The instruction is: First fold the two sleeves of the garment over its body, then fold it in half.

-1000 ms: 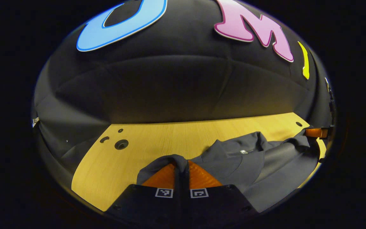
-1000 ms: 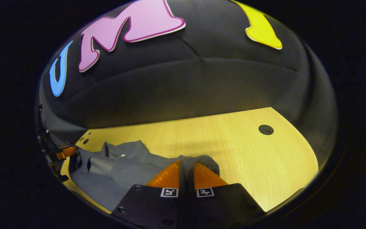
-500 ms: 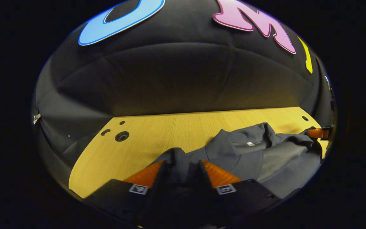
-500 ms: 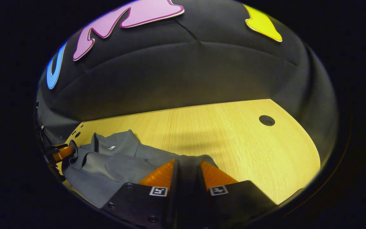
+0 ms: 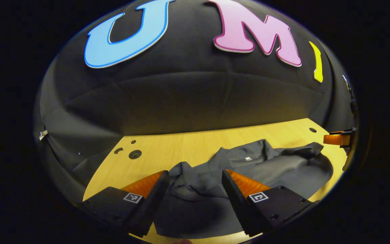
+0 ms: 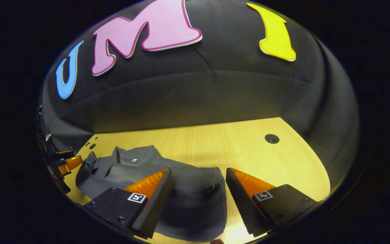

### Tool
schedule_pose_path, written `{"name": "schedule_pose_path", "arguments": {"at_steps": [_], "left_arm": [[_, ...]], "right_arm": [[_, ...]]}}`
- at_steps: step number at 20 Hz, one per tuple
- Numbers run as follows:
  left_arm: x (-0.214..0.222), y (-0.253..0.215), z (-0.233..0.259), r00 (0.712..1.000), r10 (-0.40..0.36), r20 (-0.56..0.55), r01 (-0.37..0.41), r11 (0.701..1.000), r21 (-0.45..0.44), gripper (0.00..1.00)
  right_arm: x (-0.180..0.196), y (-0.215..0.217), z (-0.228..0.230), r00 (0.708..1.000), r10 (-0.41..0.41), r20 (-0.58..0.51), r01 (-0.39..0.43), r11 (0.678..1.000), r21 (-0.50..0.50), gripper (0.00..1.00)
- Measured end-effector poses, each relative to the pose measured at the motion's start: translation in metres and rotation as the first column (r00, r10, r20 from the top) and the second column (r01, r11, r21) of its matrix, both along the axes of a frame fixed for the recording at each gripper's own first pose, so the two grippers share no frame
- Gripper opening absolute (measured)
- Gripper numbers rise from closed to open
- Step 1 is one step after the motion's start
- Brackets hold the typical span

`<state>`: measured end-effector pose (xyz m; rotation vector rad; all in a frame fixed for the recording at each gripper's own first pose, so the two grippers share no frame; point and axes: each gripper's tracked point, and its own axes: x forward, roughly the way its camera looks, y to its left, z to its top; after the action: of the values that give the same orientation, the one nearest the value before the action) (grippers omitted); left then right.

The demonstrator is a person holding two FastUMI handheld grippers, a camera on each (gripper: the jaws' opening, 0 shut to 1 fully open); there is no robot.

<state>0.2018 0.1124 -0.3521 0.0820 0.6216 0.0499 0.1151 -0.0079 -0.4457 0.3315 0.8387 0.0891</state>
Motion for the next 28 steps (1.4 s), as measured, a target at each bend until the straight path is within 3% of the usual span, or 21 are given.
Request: {"name": "schedule_pose_path", "arguments": {"at_steps": [6, 10, 13, 18, 28], "left_arm": [[-0.035, -0.032, 0.084, 0.992, -0.069, 0.104, 0.067, 0.997, 0.025, 0.98], [-0.065, -0.07, 0.117, 0.984, -0.112, 0.136, 0.118, 0.992, -0.038, 0.98], [-0.085, -0.087, 0.133, 0.979, -0.136, 0.149, 0.146, 0.987, -0.062, 0.98], [-0.108, -0.097, 0.15, 0.97, -0.179, 0.163, 0.191, 0.98, -0.059, 0.98], [-0.148, -0.103, 0.145, 0.978, -0.145, 0.152, 0.153, 0.988, -0.039, 0.98]], "right_arm": [[-0.022, -0.032, 0.091, 0.994, -0.036, 0.099, 0.034, 0.999, 0.024, 0.98], [-0.043, -0.051, 0.126, 0.99, -0.063, 0.126, 0.061, 0.998, 0.019, 0.98], [-0.056, -0.046, 0.141, 0.986, -0.072, 0.147, 0.068, 0.997, 0.035, 0.98], [-0.082, -0.043, 0.162, 0.984, -0.019, 0.177, 0.015, 1.0, 0.025, 0.98], [-0.11, -0.048, 0.162, 0.981, 0.024, 0.193, -0.037, 0.997, 0.065, 0.98]]}}
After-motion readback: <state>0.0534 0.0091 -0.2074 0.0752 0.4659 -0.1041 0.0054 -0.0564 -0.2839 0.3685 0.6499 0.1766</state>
